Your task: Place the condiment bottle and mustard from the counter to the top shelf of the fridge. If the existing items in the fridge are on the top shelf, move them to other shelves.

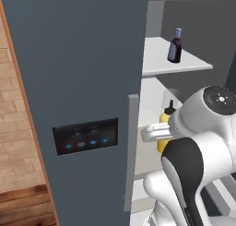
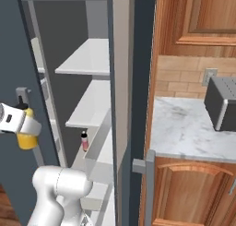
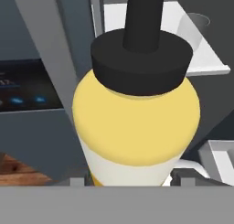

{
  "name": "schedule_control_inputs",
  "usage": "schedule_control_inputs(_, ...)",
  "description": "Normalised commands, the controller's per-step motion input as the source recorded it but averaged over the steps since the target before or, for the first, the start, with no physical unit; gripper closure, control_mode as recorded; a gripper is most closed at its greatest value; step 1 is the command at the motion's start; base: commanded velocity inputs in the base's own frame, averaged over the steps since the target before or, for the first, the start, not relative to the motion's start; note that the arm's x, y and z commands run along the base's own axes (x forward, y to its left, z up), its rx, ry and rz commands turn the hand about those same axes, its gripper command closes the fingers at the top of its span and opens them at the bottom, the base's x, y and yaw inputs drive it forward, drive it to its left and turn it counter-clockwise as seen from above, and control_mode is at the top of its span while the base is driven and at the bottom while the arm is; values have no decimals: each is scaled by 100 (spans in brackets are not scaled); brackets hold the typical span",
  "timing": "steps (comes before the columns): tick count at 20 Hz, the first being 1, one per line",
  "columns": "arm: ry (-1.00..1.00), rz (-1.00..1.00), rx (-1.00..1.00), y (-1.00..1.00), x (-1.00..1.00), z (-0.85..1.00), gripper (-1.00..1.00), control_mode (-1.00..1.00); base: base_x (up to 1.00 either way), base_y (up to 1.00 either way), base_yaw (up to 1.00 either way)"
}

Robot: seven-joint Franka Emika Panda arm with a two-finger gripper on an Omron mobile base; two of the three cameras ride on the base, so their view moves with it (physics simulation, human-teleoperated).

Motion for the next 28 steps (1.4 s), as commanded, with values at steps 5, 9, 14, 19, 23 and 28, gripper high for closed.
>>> schedule_control_inputs(5, -25, -9, -1, -44, 0, 71, 100, -100, 1, -6, -2)
schedule_control_inputs(9, -21, -13, -5, -69, 4, 84, 100, -100, 0, 0, 0)
schedule_control_inputs(14, -7, -5, -1, -69, 46, 82, 100, -100, 0, 0, 0)
schedule_control_inputs(19, 7, 19, 0, -29, 90, 20, 100, -100, 0, 0, 0)
schedule_control_inputs(23, 4, 34, 0, -1, 99, 0, 100, -100, 0, 0, 0)
schedule_control_inputs(28, 0, 25, 0, 0, 100, 0, 100, -100, 0, 0, 0)
